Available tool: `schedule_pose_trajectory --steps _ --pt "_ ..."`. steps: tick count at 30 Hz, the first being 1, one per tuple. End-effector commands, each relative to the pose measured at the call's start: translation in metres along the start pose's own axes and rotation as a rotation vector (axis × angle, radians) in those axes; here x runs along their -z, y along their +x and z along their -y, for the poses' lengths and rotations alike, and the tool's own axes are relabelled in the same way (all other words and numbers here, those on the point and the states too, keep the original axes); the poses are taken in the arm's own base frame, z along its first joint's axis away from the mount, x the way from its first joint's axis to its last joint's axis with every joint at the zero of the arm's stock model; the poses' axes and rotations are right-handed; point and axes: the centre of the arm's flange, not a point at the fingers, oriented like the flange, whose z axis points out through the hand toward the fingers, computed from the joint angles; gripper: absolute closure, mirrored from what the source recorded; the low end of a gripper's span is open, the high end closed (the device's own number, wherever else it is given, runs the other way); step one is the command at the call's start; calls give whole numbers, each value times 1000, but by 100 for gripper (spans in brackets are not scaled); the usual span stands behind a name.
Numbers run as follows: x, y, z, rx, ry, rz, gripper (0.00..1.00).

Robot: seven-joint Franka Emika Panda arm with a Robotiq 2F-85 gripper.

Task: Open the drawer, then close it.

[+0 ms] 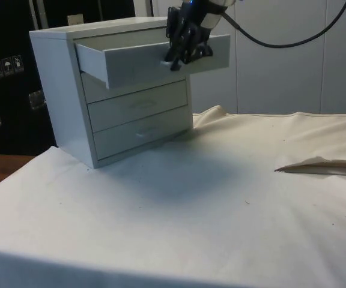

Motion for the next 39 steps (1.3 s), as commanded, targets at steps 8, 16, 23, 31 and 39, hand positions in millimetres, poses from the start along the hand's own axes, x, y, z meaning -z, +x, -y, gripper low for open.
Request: schedule_pose_trajectory --steps 8,16,23,31,39 --pt "0 0 -1 1 1 -1 39" --pt "1 -4 13 6 10 1 1" --pt "4 -15 36 20 33 4 0" --pt "12 -23 54 42 43 3 0" --pt "17 -26 68 70 50 -7 0"
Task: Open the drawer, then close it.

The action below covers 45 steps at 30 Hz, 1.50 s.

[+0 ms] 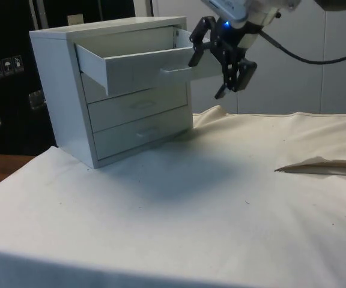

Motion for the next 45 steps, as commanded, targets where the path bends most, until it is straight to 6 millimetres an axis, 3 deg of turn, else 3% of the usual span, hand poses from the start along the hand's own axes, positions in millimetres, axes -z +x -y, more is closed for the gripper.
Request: schedule_pose_trajectory --steps 1,17,19,20,26,27,31,36,45 --pt "2 -1 3 11 -6 -6 0" --pt "3 1 5 15 -4 -6 0" --pt "3 1 5 14 -2 -7 10" --pt "3 1 5 15 -4 -5 10" --pt "2 1 6 15 -3 -4 44" --pt "2 1 6 15 -3 -4 54" --pt "2 1 6 15 -3 -4 69" --pt "2 0 5 19 -8 -4 100" --pt "-3 -11 -2 38 -28 25 100"
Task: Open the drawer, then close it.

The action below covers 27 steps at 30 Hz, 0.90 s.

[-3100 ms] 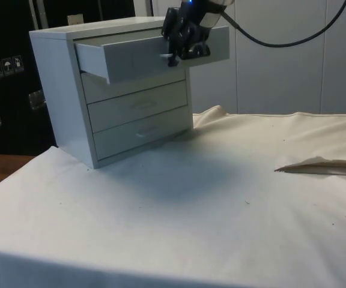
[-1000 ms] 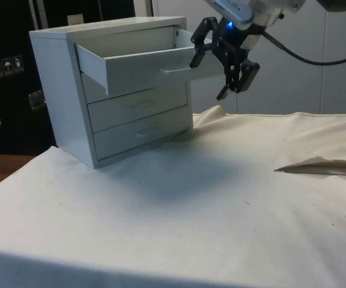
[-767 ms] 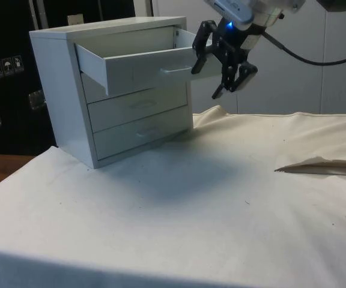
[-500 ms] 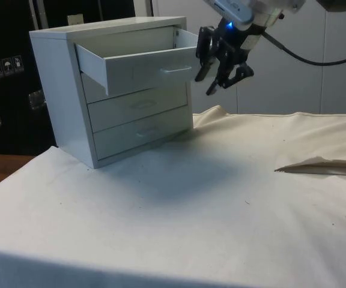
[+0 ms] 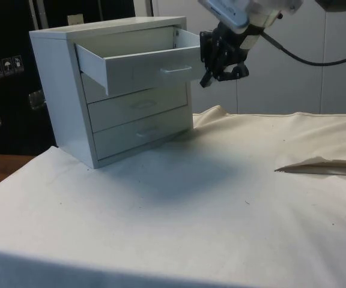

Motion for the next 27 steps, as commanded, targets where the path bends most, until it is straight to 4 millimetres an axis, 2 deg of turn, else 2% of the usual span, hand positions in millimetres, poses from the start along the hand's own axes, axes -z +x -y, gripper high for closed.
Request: schedule_pose_trajectory --steps 1,27 --pt "0 -4 -2 10 -9 -2 100" --pt "-11 -40 -33 68 -87 103 100"
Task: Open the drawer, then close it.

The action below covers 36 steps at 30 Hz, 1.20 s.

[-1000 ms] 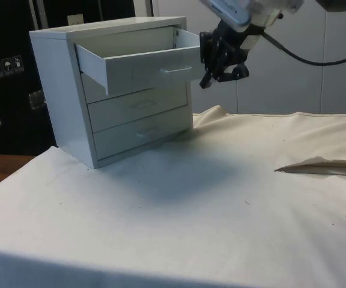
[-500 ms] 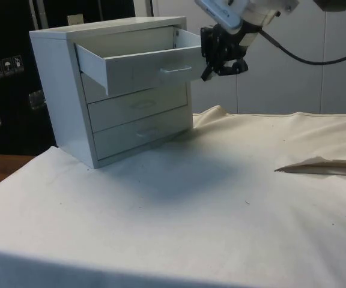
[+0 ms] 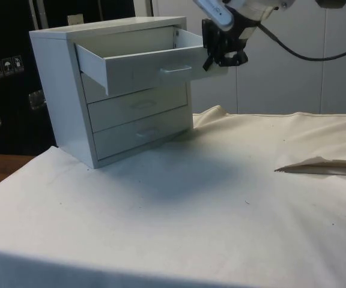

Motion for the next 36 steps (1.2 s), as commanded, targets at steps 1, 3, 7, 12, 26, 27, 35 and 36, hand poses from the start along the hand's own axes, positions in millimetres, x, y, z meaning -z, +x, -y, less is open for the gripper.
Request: schedule_pose_trajectory --steps 1,3,7,12,26,27,35,36 --pt "-1 -3 -4 7 -13 -3 100" --pt "-4 -7 -9 5 -22 4 100" --pt "-8 -11 -17 3 -29 10 100" --pt "-12 -15 -28 -2 -39 20 100" --pt "-10 -17 -59 -25 -70 30 100" --pt "-10 -17 -61 -27 -73 28 100" --pt "-10 -10 -78 -51 -100 21 100" --pt "-10 -10 -78 -51 -100 21 100"
